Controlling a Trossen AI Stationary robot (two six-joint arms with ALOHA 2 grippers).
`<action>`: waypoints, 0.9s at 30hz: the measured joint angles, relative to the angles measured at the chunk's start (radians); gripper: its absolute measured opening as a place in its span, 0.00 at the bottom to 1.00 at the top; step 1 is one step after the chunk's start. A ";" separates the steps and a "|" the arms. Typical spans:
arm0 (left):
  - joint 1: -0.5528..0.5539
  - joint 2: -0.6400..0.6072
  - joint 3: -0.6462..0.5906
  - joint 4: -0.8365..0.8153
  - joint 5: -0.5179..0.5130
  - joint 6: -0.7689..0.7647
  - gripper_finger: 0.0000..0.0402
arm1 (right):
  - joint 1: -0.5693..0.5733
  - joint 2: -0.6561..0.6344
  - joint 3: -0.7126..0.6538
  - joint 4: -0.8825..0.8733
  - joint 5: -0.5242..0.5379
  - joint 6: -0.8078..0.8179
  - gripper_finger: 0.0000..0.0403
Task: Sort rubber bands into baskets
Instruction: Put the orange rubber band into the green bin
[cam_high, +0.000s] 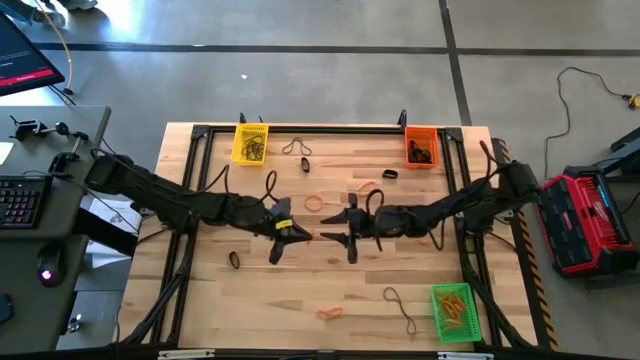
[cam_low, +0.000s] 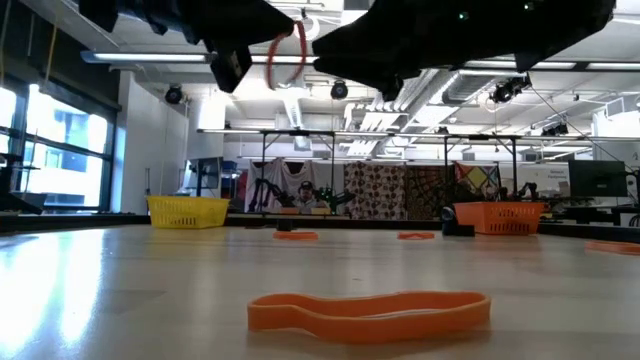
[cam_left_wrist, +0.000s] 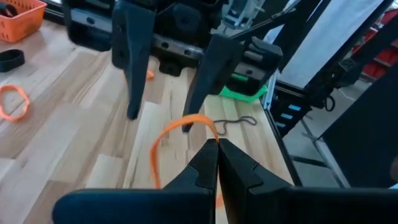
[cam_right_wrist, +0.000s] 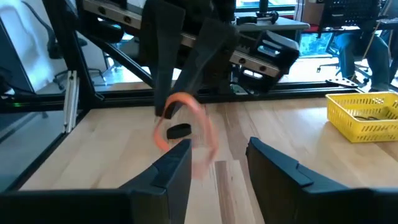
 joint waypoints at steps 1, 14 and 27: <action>0.000 0.007 0.000 0.016 0.000 0.001 0.00 | 0.000 0.011 0.012 0.000 0.000 -0.004 0.36; -0.002 0.008 0.000 0.033 0.000 0.019 0.00 | 0.000 0.066 0.085 -0.019 0.028 -0.052 0.14; -0.006 0.008 0.000 0.016 -0.054 0.168 0.08 | 0.021 0.017 0.085 -0.127 0.099 -0.024 0.01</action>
